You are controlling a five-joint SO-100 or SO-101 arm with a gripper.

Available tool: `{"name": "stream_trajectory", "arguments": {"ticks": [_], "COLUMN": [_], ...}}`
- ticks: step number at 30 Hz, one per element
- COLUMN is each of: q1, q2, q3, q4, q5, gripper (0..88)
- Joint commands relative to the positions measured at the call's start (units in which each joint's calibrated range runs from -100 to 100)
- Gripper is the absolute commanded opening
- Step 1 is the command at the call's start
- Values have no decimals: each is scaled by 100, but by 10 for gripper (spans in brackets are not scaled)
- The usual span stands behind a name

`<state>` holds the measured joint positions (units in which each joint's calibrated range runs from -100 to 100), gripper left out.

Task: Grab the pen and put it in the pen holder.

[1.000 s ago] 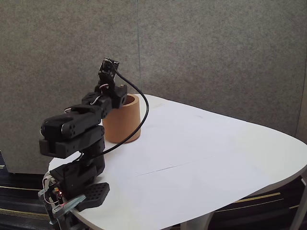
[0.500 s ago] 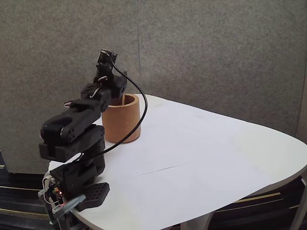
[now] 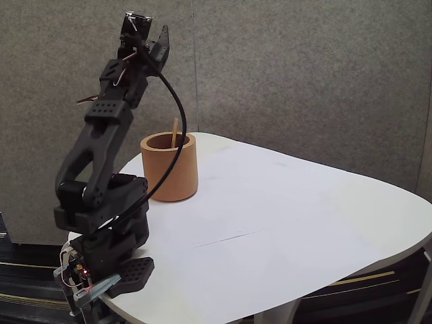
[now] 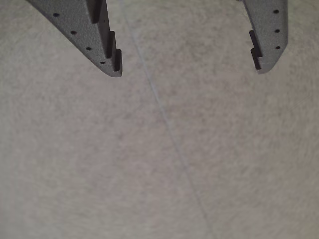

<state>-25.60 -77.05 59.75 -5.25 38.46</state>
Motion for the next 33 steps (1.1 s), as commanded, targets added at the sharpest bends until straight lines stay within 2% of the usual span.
{"name": "stream_trajectory", "arguments": {"ticks": [1,10,17,23,30,33], "q1": [751,1864,2421,2582,2589,2589], "q2": [56,7,-34,-871,-2051,-2051], "q3": [-542,-108,1110,2518,3285,3366], "q4": [1212,3797,4720,4856,5958,6500], "q5": [-969,-2796,-3670,-3833,-3854,-4096], "gripper": [373,373,373,373,373,373]}}
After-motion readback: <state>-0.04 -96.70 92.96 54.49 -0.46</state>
